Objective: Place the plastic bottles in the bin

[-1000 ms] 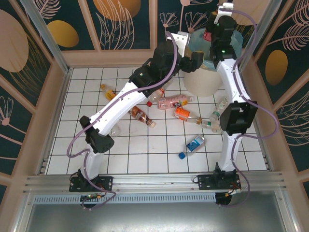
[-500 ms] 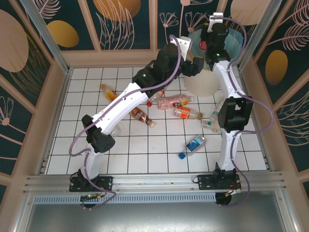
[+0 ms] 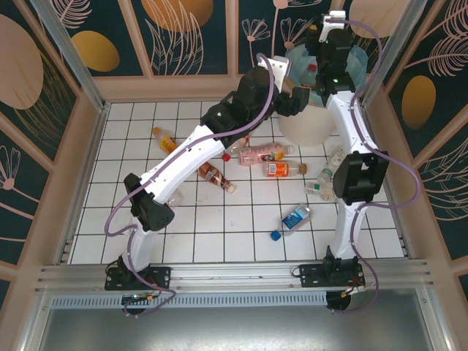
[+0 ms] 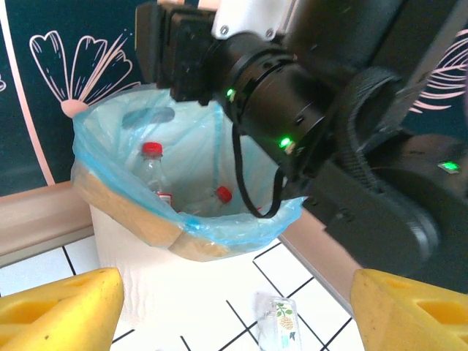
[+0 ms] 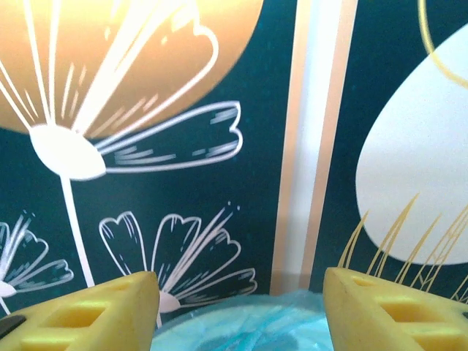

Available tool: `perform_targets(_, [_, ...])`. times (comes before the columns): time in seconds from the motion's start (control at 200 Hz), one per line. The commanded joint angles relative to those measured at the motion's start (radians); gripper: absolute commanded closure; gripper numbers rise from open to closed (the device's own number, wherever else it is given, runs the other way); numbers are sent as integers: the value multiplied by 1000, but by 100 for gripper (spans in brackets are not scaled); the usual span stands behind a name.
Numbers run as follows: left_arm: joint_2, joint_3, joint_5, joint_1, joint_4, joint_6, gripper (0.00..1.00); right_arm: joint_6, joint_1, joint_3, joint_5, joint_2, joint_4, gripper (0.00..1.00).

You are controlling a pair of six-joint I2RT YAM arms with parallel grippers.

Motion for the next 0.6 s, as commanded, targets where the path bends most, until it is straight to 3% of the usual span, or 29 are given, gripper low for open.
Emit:
perform_targets(0.0, [-18, -7, 12, 3, 9, -18, 19, 21, -1, 16, -14, -74, 11, 39])
perform_targets(0.365, [-52, -36, 39, 2, -55, -65, 20, 155, 3, 43, -74, -225, -177, 40])
perform_targets(0.465, [-97, -113, 55, 2, -78, -86, 21, 259, 9, -61, -162, -334, -244, 41])
perform_targets(0.596, [-211, -315, 66, 2, -53, -118, 22, 367, 53, -333, -255, -517, -233, 43])
